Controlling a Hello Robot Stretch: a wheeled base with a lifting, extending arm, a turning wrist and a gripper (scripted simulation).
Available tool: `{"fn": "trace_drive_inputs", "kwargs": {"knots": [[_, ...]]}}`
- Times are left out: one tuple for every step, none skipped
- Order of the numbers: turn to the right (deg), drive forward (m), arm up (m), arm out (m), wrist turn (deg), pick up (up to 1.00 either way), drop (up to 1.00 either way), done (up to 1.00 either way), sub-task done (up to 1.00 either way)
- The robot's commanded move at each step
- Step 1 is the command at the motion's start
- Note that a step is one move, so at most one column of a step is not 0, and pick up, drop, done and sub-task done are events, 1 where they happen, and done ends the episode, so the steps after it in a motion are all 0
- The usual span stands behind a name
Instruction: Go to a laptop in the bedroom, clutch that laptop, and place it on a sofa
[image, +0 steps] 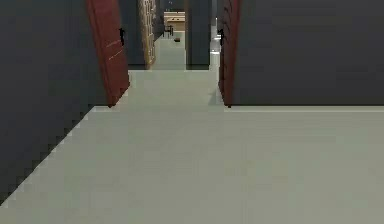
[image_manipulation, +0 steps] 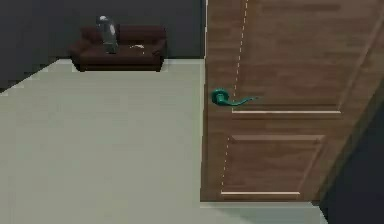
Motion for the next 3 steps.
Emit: {"fn": "trace_drive_inputs", "kwargs": {"knots": [[45.0, 0.00, 0.00, 0.00, 0.0, 0.00, 0.00, 0.00, 0.00], [12.0, 0.00, 0.00, 0.00, 0.0, 0.00, 0.00, 0.00, 0.00], [0.0, 0.80, 0.00, 0.00, 0.0, 0.00, 0.00, 0.00, 0.00]]}}
